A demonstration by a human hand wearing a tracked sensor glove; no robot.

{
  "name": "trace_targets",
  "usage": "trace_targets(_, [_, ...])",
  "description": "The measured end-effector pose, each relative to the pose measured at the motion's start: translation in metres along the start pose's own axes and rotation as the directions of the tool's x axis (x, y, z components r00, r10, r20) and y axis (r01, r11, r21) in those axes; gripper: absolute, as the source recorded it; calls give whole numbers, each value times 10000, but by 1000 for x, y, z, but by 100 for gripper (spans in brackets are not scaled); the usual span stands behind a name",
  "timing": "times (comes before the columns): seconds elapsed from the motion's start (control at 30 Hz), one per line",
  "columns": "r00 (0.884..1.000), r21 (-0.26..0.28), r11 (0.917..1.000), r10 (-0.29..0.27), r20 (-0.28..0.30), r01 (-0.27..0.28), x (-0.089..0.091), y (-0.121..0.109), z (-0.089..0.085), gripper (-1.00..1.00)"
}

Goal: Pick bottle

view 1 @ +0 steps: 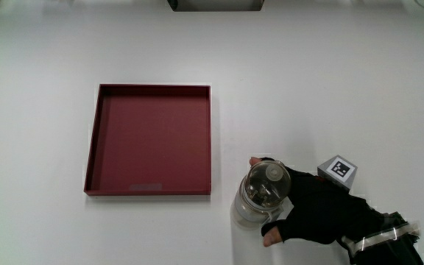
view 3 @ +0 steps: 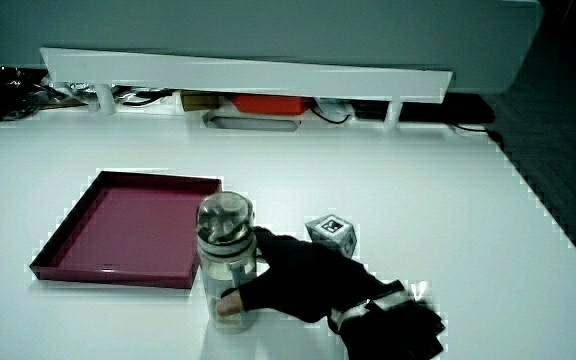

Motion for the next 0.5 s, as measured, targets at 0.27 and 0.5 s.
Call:
trace_targets(0.27, [9985, 318, 9986, 428, -333, -417, 7, 5, -4, 0])
trace_targets(0.5, [9959, 840, 9940, 742, -520, -697, 9, 5, -5, 39])
